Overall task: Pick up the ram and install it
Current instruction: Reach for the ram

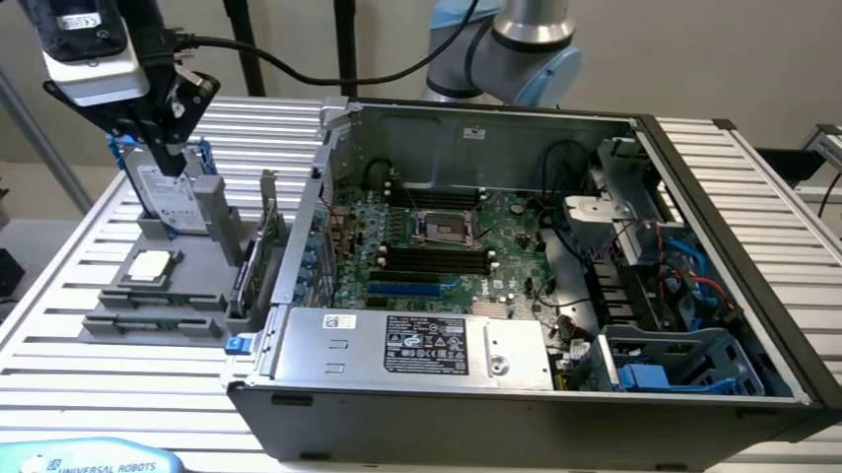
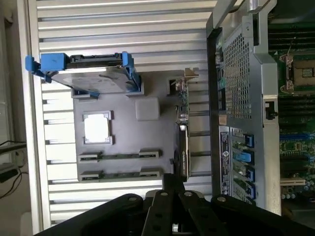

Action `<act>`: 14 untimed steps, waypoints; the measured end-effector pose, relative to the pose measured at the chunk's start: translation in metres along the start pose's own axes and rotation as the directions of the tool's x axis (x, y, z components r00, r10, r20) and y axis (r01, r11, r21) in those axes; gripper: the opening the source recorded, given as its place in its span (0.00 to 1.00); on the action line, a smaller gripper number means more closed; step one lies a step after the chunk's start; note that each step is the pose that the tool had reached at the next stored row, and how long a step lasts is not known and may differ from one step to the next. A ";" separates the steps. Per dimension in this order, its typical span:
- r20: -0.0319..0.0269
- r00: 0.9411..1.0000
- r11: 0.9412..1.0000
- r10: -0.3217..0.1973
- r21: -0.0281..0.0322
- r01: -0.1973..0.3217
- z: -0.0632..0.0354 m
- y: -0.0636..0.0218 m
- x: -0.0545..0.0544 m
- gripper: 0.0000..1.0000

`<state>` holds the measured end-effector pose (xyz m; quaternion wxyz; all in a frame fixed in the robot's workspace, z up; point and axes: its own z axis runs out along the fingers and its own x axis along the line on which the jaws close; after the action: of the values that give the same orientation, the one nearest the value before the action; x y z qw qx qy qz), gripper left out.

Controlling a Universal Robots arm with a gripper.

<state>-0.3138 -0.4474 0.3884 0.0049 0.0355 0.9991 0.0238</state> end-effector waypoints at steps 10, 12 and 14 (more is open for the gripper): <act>-0.005 1.000 1.000 0.000 0.000 0.000 0.0058 -0.0137 0.039 0.11; -0.008 1.000 1.000 0.000 0.001 0.000 0.0085 -0.0154 0.046 0.11; -0.010 1.000 1.000 0.000 0.001 0.000 0.0116 -0.0166 0.054 0.11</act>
<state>-0.3689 -0.4596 0.3757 0.0001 0.0356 0.9991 0.0237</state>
